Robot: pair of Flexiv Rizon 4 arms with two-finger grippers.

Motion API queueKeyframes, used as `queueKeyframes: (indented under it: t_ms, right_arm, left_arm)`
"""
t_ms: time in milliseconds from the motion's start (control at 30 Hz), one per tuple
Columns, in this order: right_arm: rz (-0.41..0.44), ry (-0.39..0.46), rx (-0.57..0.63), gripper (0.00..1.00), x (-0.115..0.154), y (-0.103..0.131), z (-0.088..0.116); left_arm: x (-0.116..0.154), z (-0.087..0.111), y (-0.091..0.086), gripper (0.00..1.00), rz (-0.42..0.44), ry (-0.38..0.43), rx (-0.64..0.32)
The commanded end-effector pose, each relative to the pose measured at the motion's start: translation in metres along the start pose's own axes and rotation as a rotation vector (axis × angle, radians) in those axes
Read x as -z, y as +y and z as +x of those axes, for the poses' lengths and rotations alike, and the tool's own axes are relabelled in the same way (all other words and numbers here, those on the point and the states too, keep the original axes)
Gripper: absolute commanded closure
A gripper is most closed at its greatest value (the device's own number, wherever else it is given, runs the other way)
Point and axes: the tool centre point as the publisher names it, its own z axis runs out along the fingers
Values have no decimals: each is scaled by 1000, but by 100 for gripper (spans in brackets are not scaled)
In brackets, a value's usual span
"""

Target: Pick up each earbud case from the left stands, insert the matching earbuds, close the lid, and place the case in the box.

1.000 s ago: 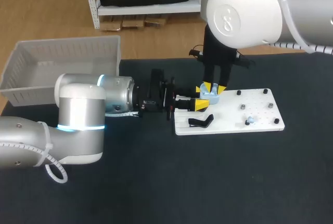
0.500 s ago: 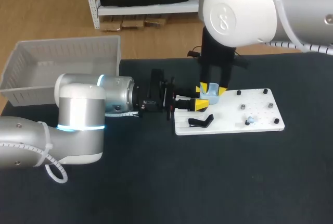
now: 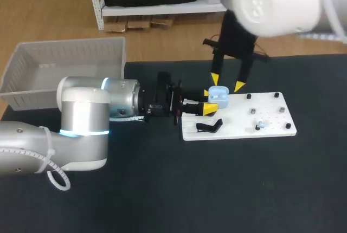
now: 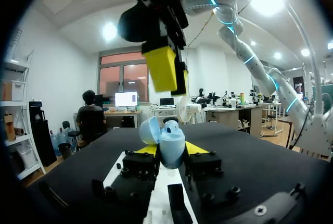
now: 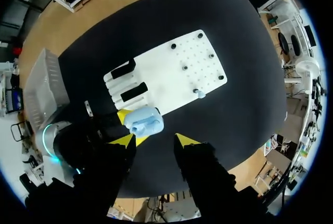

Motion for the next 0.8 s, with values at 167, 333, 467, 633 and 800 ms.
queueKeyframes:
  t_ms: [167,333,467,633,800]
  right_arm:
    - [-158,-146,25,41,7,-58,18]
    - [-185,-209,1,44,-5,-76,13]
    - [-180,-215,-44,48,-20,-88,9]
    - [-155,-202,-102,51,-35,-97,4]
    - [-151,-181,-120,51,-51,-101,-1]
  left_arm:
    - [0,1,-1,100,-6,-1,-2]
    - [0,1,-1,100,-6,-1,-2]
    - [0,1,-1,100,-6,-1,-2]
    - [0,1,-1,100,-6,-1,-2]
    - [0,1,-1,100,-6,-1,-2]
